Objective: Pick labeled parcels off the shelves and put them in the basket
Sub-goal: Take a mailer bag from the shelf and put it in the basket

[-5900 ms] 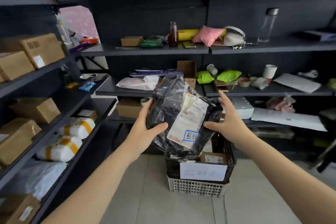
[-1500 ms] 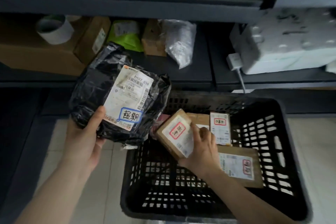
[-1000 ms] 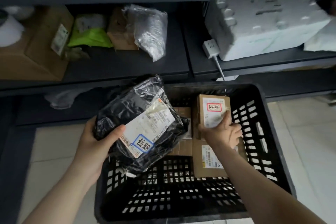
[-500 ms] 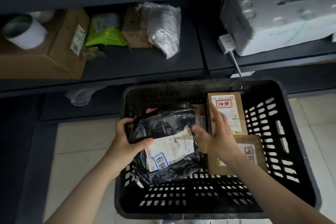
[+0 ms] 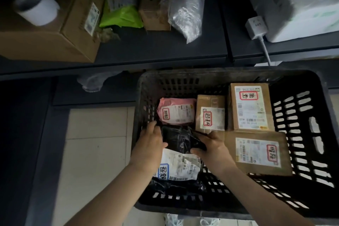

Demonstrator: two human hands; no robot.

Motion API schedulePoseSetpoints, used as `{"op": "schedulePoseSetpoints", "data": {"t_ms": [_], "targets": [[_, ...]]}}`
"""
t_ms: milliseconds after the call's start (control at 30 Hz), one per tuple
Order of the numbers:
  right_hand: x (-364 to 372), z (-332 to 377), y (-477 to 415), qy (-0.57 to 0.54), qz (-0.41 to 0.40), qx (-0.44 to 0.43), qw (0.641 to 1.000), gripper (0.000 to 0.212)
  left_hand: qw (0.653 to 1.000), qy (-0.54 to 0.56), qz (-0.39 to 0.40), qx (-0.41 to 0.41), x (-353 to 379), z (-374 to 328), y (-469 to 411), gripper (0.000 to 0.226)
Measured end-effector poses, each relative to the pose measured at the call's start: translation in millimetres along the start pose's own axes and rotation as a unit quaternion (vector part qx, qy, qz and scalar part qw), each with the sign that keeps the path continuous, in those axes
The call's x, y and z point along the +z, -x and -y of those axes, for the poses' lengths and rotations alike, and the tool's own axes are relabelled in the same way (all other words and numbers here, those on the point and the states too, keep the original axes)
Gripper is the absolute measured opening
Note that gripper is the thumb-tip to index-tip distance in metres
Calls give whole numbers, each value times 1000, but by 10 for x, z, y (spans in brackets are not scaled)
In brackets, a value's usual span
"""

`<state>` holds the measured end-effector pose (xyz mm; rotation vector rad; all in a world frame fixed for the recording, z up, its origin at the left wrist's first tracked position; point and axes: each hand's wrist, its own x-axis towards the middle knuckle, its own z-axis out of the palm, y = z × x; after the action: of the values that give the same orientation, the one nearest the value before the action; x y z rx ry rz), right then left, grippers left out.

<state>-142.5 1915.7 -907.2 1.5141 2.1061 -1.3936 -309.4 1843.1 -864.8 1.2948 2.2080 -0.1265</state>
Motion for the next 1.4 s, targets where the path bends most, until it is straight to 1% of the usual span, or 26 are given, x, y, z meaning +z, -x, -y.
{"op": "schedulePoseSetpoints", "data": {"t_ms": [67, 100, 167, 267, 400, 467, 533, 600, 667, 767, 867, 933, 1000, 1033, 1100, 1167, 1200, 1233, 1267, 1300, 1333, 1367, 1400], "targets": [[34, 38, -54, -2, 6, -10, 1000, 58, 994, -86, -40, 50, 49, 47, 14, 66], [32, 60, -78, -5, 10, -14, 1000, 59, 991, -110, -50, 62, 54, 77, 14, 72], [-5, 99, -121, -15, 15, -24, 999, 64, 987, -123, -63, 76, 39, 124, -2, 79], [-48, 142, -141, -35, 16, -48, 998, 72, 979, -172, -57, 93, -14, 134, -45, 72], [-2, 152, -152, -39, -24, -109, 993, 73, 976, -194, -63, 81, -125, 118, -94, 57], [10, 187, -214, -44, -16, -114, 992, 72, 971, -216, -68, 81, -132, 164, -89, 55], [10, 235, -299, -30, 13, -92, 995, 72, 964, -239, -80, 88, -117, 174, -77, 56], [31, 244, -374, 13, 38, -66, 997, 71, 962, -241, -70, 105, -20, 165, -84, 58], [89, 233, -416, 72, 42, -47, 995, 66, 963, -243, -45, 107, 79, 146, -110, 58], [193, 232, -447, 157, 41, -23, 987, 54, 960, -257, -29, 107, 181, 140, -157, 56], [272, 253, -511, 197, 46, 14, 979, 39, 958, -257, -23, 126, 169, 136, -162, 54], [338, 287, -552, 212, 42, 30, 976, 35, 954, -243, -55, 168, 49, 184, -103, 53], [405, 321, -586, 259, 29, 37, 965, 33, 948, -219, -114, 199, -83, 295, -46, 54], [436, 343, -597, 296, 22, 34, 954, 33, 947, -198, -150, 202, -127, 372, -31, 56], [484, 399, -579, 368, 11, 24, 929, 33, 947, -171, -195, 189, -204, 510, 6, 59], [499, 409, -532, 436, 0, -15, 900, 42, 949, -147, -229, 159, -252, 601, 42, 59], [500, 387, -501, 449, -13, -57, 892, 54, 952, -135, -235, 143, -257, 632, 52, 61], [514, 356, -462, 436, -19, -113, 892, 68, 955, -122, -237, 129, -255, 649, 61, 63], [528, 326, -411, 404, -5, -185, 896, 81, 958, -107, -238, 118, -247, 657, 65, 65], [541, 306, -350, 382, 39, -259, 886, 91, 960, -91, -241, 108, -226, 662, 64, 67], [577, 274, -313, 386, 100, -309, 863, 98, 962, -77, -242, 101, -207, 657, 61, 67], [625, 233, -301, 414, 156, -327, 835, 104, 963, -67, -243, 96, -187, 654, 61, 67], [685, 179, -322, 445, 193, -321, 814, 109, 963, -62, -244, 93, -168, 655, 63, 66]]}}
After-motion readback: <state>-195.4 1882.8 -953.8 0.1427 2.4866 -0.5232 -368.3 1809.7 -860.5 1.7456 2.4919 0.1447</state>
